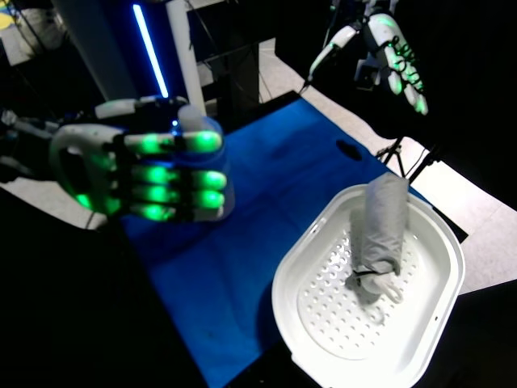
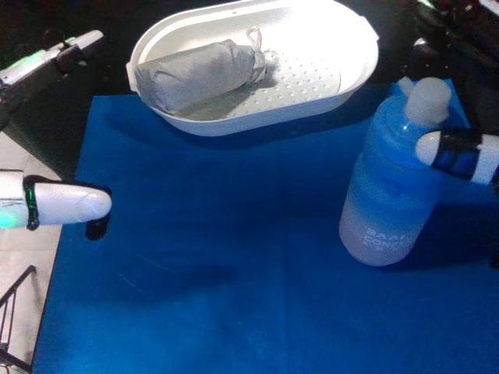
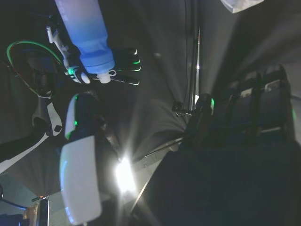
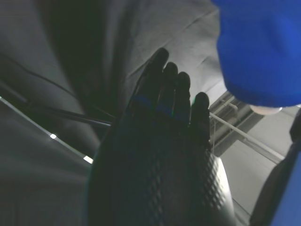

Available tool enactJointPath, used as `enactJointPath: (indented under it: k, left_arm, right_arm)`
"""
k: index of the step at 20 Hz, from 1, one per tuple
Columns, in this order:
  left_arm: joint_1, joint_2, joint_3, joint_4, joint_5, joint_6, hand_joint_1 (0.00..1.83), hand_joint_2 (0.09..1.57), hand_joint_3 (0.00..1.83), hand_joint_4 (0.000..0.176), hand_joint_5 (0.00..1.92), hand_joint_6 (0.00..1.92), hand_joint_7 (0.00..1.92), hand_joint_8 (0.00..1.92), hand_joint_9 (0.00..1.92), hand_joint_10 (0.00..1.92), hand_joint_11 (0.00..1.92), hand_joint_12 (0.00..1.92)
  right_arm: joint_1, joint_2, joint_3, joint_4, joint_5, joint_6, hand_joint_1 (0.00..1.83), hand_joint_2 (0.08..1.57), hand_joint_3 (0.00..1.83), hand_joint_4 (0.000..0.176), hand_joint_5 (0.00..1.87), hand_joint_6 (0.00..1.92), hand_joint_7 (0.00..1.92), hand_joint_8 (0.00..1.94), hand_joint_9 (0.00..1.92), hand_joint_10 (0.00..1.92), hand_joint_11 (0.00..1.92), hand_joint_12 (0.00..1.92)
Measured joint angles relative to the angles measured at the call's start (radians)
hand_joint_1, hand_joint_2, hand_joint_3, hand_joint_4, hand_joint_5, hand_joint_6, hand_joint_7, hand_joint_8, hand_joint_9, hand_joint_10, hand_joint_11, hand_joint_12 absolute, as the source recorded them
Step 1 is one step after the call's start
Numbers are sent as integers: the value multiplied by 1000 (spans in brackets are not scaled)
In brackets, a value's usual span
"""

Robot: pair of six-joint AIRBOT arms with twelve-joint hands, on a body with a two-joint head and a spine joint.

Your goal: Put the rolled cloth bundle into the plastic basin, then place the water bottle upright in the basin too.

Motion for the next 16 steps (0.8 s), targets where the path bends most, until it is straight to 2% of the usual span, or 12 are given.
enactJointPath:
  k: [1, 2, 4, 6, 7, 8, 9, 11, 12, 13, 14, 16]
  left_arm:
    - [2, -2, 0, 3, 4, 0, 597, 830, 7, 163, 9, 1, 0, 0, 0, 0, 0, 0]
    - [3, -5, 0, 1, 9, 0, 598, 830, 6, 159, 13, 2, 0, 0, 0, 0, 0, 0]
    - [3, -5, 0, -2, 8, -2, 609, 839, 8, 159, 13, 1, 0, 0, 0, 0, 0, 0]
    - [3, -5, 0, -3, 8, -2, 611, 852, 10, 167, 19, 2, 0, 0, 0, 0, 0, 0]
    - [3, -5, 0, -2, 8, -3, 606, 853, 8, 170, 18, 2, 0, 0, 0, 0, 0, 0]
    - [3, -5, 0, -2, 8, -3, 598, 851, 6, 171, 17, 1, 0, 0, 0, 0, 0, 0]
    - [3, -5, 0, -2, 8, -3, 591, 852, 5, 171, 16, 0, 0, 0, 0, 0, 0, 0]
    - [3, -13, 0, -5, 10, -9, 581, 849, 3, 165, 15, 1, 0, 0, 0, 0, 0, 0]
    - [3, -15, 0, -3, 11, -11, 568, 857, 5, 164, 9, 0, 0, 0, 0, 0, 0, 0]
    - [3, -16, 0, -2, 11, -11, 584, 862, 6, 164, 12, 1, 0, 0, 0, 0, 0, 0]
    - [3, -16, 0, -2, 10, -12, 601, 865, 6, 169, 14, 2, 0, 0, 0, 0, 0, 0]
    - [3, -16, 0, -2, 10, -12, 610, 870, 6, 164, 11, 0, 0, 0, 0, 0, 0, 0]
  right_arm:
    - [0, -7, 0, -4, -4, 0, 824, 986, 0, 148, 22, 1, 136, 1, 136, 1, 0, 620]
    - [0, -10, 0, -12, -10, 0, 824, 986, 0, 149, 25, 1, 135, 1, 134, 1, 0, 639]
    - [0, -13, 0, -11, -6, 0, 823, 992, 2, 143, 15, 0, 136, 1, 135, 0, 0, 660]
    - [0, -14, 0, -3, -7, 0, 830, 985, 0, 145, 10, 2, 129, 1, 123, 4, 0, 632]
    - [0, -15, 0, 0, -6, 0, 827, 981, 0, 143, 17, 2, 136, 2, 140, 7, 0, 666]
    - [0, -19, 0, 1, -6, 0, 830, 1003, 0, 133, 18, 0, 121, 1, 120, 3, 0, 818]
    - [0, -23, 0, 0, -7, 0, 819, 1014, 1, 129, 15, 0, 114, 1, 118, 2, 0, 886]
    - [0, -34, 0, -8, -10, 0, 778, 1019, 0, 142, 10, 0, 122, 2, 122, 1, 0, 957]
    - [0, -36, 0, -13, -14, 2, 779, 1012, 0, 142, 25, 2, 141, 6, 131, 4, 0, 996]
    - [0, -41, 0, -19, -24, 6, 776, 1014, 0, 144, 24, 2, 150, 8, 133, 4, 0, 994]
    - [0, -46, 0, -24, -35, 12, 790, 1016, 0, 137, 29, 1, 148, 2, 130, 1, 0, 932]
    - [0, -53, 0, -40, -56, 20, 843, 1019, 1, 142, 49, 5, 173, 8, 148, 7, 0, 882]
